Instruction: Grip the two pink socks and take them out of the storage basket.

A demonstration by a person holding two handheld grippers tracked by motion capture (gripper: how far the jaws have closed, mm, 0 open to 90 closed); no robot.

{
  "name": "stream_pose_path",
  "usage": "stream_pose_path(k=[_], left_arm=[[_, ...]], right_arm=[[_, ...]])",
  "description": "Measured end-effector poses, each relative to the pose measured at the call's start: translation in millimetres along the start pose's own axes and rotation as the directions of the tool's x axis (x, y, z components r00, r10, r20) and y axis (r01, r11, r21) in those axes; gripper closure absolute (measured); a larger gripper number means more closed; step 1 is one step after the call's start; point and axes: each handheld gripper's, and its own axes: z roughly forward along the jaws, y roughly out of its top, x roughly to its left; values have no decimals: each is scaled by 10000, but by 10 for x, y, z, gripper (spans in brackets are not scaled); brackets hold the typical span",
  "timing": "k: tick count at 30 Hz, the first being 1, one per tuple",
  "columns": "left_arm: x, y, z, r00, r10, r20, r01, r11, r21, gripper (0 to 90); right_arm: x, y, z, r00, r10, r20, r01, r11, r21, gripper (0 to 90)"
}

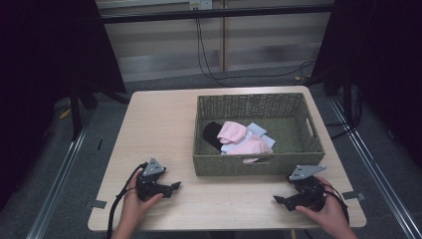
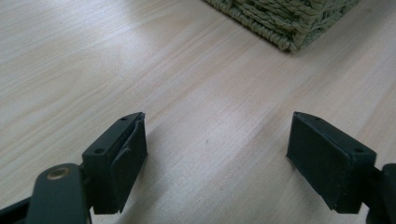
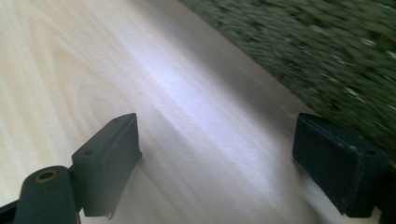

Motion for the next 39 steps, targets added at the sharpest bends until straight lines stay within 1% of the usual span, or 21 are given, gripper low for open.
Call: stream_pose_path(k=[4, 6, 7, 9, 11, 13, 17, 18, 20, 21, 22, 23, 25, 26, 27, 31, 35, 38, 39], left_arm=[[0, 0, 0, 10000, -1, 0, 1, 10000, 1, 195], [0, 0, 0, 10000, -2, 0, 2, 10000, 0, 195], [0, 0, 0, 10000, 1, 0, -1, 10000, 0, 195], [0, 0, 0, 10000, 6, 0, -6, 10000, 3, 195], [0, 0, 0, 10000, 4, -1, -4, 10000, -1, 194], [0, 0, 0, 10000, 2, 7, -2, 10000, 4, 195], [-1, 0, 0, 10000, -3, 6, 3, 10000, 3, 195], [0, 0, 0, 10000, -2, 7, 2, 10000, 3, 195], [-1, 0, 0, 10000, -2, 6, 2, 10000, 2, 195], [-1, 0, 0, 10000, 0, 1, 0, 10000, 4, 195], [-1, 0, 0, 10000, 1, 1, -1, 10000, 5, 195], [-1, 0, 0, 10000, 1, 0, -1, 10000, 3, 195], [-1, 0, 0, 10000, 0, 2, 0, 10000, 5, 195], [-2, 0, 0, 10000, -1, -19, 1, 10000, 16, 195], [-2, 0, 0, 10000, 1, -20, -1, 10000, 17, 194], [-2, 0, 0, 10000, -1, -20, 1, 10000, 15, 194], [-1, 1, -1, 10000, 3, -19, -3, 10000, 19, 194], [-1, 1, -1, 10000, 9, -21, -9, 10000, 22, 195], [-2, 0, -1, 10000, 2, -19, -2, 10000, 22, 195]], right_arm=[[50, 93, -14, 9990, -222, -396, 231, 9995, 233, 166], [66, 134, -29, 9985, -231, -504, 256, 9984, 497, 170], [63, 153, -32, 9976, -363, -582, 391, 9981, 472, 175], [73, 194, -65, 9971, -360, -677, 398, 9977, 554, 176], [81, 241, -112, 9962, -366, -784, 413, 9974, 583, 179], [87, 294, -166, 9955, -484, -814, 538, 9964, 657, 181], [99, 404, -277, 9935, -457, -1047, 538, 9957, 757, 190], [95, 433, -306, 9926, -595, -1054, 675, 9950, 740, 190], [109, 500, -370, 9923, -681, -1031, 763, 9940, 784, 192], [109, 500, -370, 9923, -681, -1031, 763, 9940, 784, 192], [121, 582, -434, 9915, -696, -1098, 792, 9932, 848, 193], [120, 611, -444, 9903, -798, -1137, 890, 9930, 777, 193], [133, 702, -493, 9874, -861, -1330, 989, 9907, 930, 196], [133, 702, -493, 9874, -861, -1330, 989, 9907, 930, 196], [149, 788, -533, 9851, -929, -1449, 1083, 9888, 1028, 198], [180, 953, -607, 9809, -1060, -1631, 1267, 9844, 1221, 200], [184, 1120, -671, 9786, -1244, -1637, 1468, 9803, 1325, 201], [155, 1228, -695, 9791, -1270, -1589, 1477, 9810, 1261, 201], [140, 1259, -704, 9787, -1220, -1649, 1428, 9823, 1211, 201]])
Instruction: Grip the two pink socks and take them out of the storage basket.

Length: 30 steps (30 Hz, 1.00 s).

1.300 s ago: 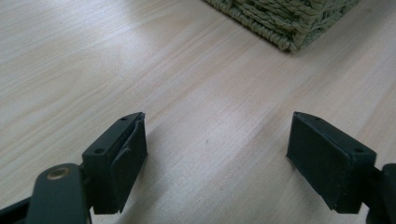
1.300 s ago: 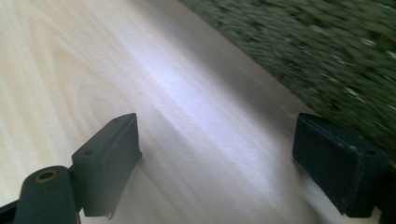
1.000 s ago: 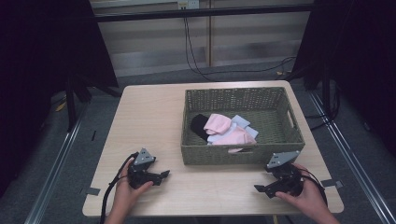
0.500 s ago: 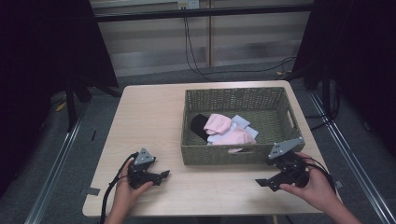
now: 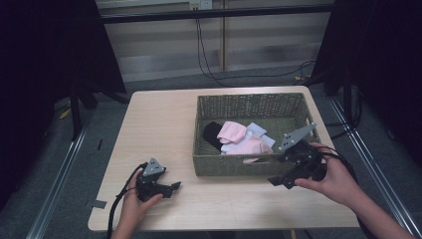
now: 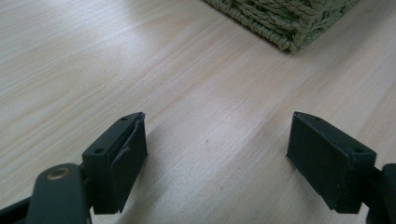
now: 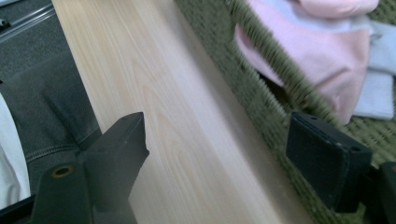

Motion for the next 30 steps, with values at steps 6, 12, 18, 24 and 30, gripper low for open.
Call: stream_pose_path(k=[6, 12, 18, 24, 30], left_arm=[[-3, -1, 1, 10000, -39, 22, 39, 10000, -8, 195], [-3, -1, 1, 10000, -37, 25, 37, 10000, -8, 194], [-4, -1, 2, 10000, -37, 34, 37, 10000, -13, 195], [-4, -1, 1, 10000, -35, 37, 35, 10000, -9, 195], [-4, -1, 2, 10000, -30, 38, 30, 10000, -10, 195]], right_arm=[[-138, 160, -73, 9998, 177, 2, -177, 9997, -191, 201], [-354, 311, -80, 9988, 324, 367, -320, 9994, -108, 203], [-649, 399, 77, 9955, 780, 531, -786, 9969, 79, 216], [-914, 436, 375, 9912, 1137, 676, -1175, 9915, 562, 280], [-1117, 513, 654, 9869, 1486, 628, -1549, 9815, 1124, 347]])
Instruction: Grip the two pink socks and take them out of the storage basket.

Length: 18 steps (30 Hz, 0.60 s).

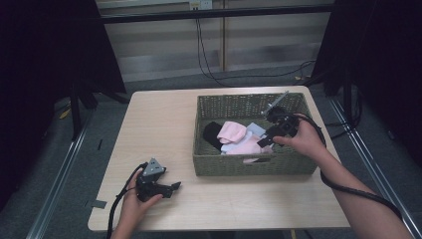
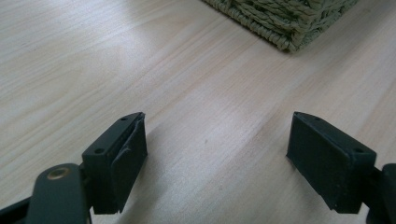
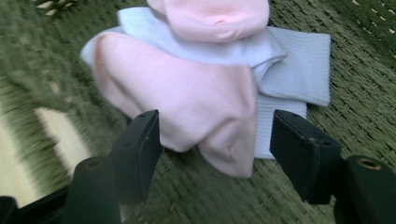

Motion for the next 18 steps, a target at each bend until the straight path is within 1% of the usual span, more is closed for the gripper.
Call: stream_pose_path(k=[1, 2, 3, 4, 6, 9, 10, 11, 12, 13, 14, 15, 16, 17, 18], left_arm=[[0, 0, 0, 10000, 0, 0, 0, 10000, 0, 194], [0, 0, 0, 10000, -3, 2, 3, 10000, 0, 195], [0, 0, 0, 10000, -2, 1, 2, 10000, 1, 195], [0, 0, 0, 10000, 2, 1, -2, 10000, 2, 194], [0, 0, 0, 10000, -8, 14, 8, 10000, -1, 194], [-1, 0, 0, 10000, -9, 15, 9, 10000, 1, 194], [0, 0, 0, 10000, -11, 17, 11, 10000, 1, 194], [0, 0, 1, 10000, -14, 20, 14, 10000, 0, 194], [0, 0, 1, 10000, -14, 22, 14, 10000, -3, 194], [0, 0, 1, 10000, -11, 21, 11, 10000, -1, 194], [0, 0, 1, 10000, -14, 22, 14, 10000, -3, 194], [0, 0, 1, 10000, -13, 22, 13, 10000, -2, 194], [0, 0, 1, 10000, -10, 21, 10, 10000, -1, 194], [0, 0, 1, 10000, -10, 21, 10, 10000, -1, 194], [0, 0, 1, 10000, -11, 22, 11, 10000, -1, 194]], right_arm=[[0, 0, 0, 10000, 0, 0, 0, 10000, 0, 347], [-48, 52, 91, 10000, -48, -42, 49, 9997, 222, 366], [-63, 67, 122, 10000, -82, -13, 82, 9995, 307, 374], [-74, 87, 162, 10000, 21, -15, -20, 9990, 436, 378], [-110, 120, 239, 9999, -130, -16, 131, 9979, 627, 403], [-146, 156, 328, 9998, -173, 37, 168, 9936, 1116, 442], [-157, 160, 353, 9999, -166, -27, 168, 9915, 1290, 447], [-181, 158, 379, 9992, -401, -28, 401, 9895, 1387, 451], [-181, 157, 397, 9997, -214, -144, 232, 9894, 1433, 471], [-191, 150, 417, 9993, -192, -306, 236, 9881, 1518, 484], [-192, 143, 439, 9991, -192, -380, 249, 9872, 1573, 525], [-192, 133, 455, 9987, -313, -395, 374, 9855, 1655, 568], [-180, 132, 460, 9989, -352, -322, 405, 9826, 1814, 592], [-181, 125, 471, 9981, -524, -334, 576, 9814, 1830, 665], [-174, 118, 476, 9973, -578, -445, 652, 9801, 1875, 731]])
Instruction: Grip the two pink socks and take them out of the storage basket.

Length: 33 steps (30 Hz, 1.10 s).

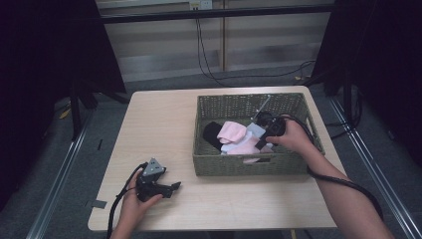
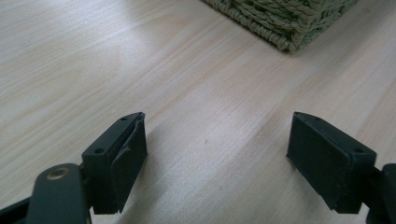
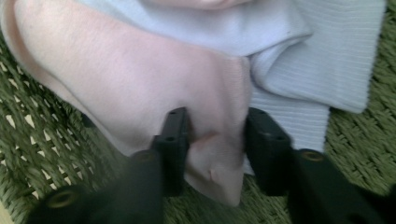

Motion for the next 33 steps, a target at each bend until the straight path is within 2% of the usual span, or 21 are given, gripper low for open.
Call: stream_pose_path(k=[2, 4, 10, 12, 13, 14, 15, 22, 33], left_arm=[[0, 0, 0, 10000, -2, 0, 2, 10000, -2, 194], [0, 0, 0, 10000, 0, 1, 0, 10000, -1, 194], [-1, 0, 0, 10000, -9, -2, 9, 10000, -8, 194], [-5, -1, 5, 10000, -80, -12, 80, 9999, -75, 194], [-5, -1, 5, 10000, -80, -12, 80, 9999, -75, 194], [-5, -1, 5, 10000, -81, -11, 81, 9999, -78, 194], [-5, -1, 5, 10000, -84, -12, 84, 9999, -78, 194], [-2, 1, 3, 10000, -31, -28, 31, 10000, -63, 194], [-1, 2, 1, 10000, -24, -21, 24, 10000, -35, 194]], right_arm=[[14, -1, -1, 10000, -60, -12, 61, 9999, 135, 823], [22, -3, -29, 9996, 11, -286, -9, 10000, 79, 842], [15, 1, -235, 9993, 135, -341, -128, 9997, 226, 849], [11, 15, -344, 9995, 24, -319, -15, 9996, 269, 849], [11, 15, -344, 9995, 24, -319, -15, 9996, 269, 849], [15, 23, -396, 9993, 20, -380, -10, 9997, 258, 850], [29, 46, -521, 9995, -63, -298, 73, 9994, 338, 849], [88, 86, -887, 9991, -153, -399, 156, 9999, 66, 849], [168, 76, -1262, 9987, -365, -349, 357, 9991, -223, 849]])
